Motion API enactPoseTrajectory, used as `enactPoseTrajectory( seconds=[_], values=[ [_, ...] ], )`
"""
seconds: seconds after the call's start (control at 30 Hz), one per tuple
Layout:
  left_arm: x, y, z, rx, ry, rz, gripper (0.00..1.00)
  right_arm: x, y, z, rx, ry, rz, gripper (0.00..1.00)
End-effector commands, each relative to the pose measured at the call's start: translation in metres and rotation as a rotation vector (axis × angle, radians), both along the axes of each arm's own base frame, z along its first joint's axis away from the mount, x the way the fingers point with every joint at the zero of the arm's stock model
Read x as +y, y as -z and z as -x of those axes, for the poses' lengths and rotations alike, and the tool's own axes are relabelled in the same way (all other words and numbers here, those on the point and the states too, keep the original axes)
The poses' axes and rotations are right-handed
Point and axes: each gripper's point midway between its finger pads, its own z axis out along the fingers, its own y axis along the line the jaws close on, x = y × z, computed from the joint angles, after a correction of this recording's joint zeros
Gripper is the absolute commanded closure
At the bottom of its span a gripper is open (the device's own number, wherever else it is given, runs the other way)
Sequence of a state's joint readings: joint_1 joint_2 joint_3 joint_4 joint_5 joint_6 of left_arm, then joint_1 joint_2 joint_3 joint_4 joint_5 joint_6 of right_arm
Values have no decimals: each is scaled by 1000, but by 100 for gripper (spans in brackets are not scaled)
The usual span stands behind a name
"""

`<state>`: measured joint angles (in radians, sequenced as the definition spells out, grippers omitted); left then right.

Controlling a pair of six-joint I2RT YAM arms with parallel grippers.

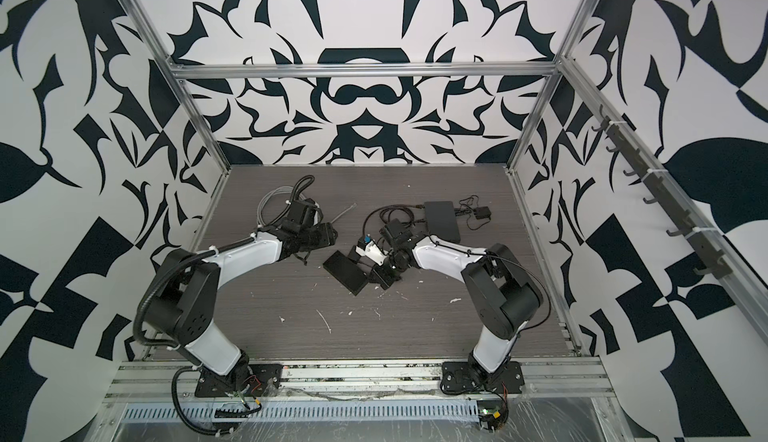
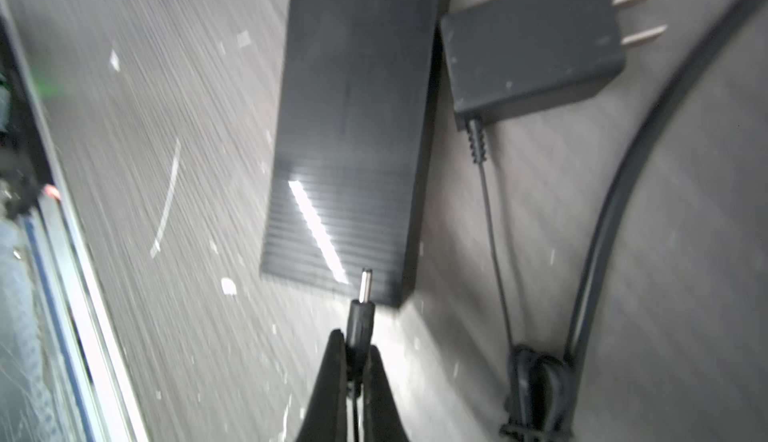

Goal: Insert the plug into the switch port

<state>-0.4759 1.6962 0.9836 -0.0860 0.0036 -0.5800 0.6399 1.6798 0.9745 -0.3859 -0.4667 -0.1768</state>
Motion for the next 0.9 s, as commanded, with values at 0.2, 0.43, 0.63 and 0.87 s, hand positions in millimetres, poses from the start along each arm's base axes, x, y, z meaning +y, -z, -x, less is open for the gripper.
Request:
enactPoseTrajectory(
  seconds=[0.2,0.43,0.63,0.87],
  values=[
    [-15,8,-6,16,113,-6,42,-12,3,18,-41,-60,83,98],
    [-20,23,-10,39,112,8,42,7,20,19,-51,-137,171,99],
    [-14,23,-8,39,80,39,42,18,16,11,-93,-131,163,99],
    [-20,31,-6,69,85,90,42,16,18,6,-120,-106,175,100]
  ],
)
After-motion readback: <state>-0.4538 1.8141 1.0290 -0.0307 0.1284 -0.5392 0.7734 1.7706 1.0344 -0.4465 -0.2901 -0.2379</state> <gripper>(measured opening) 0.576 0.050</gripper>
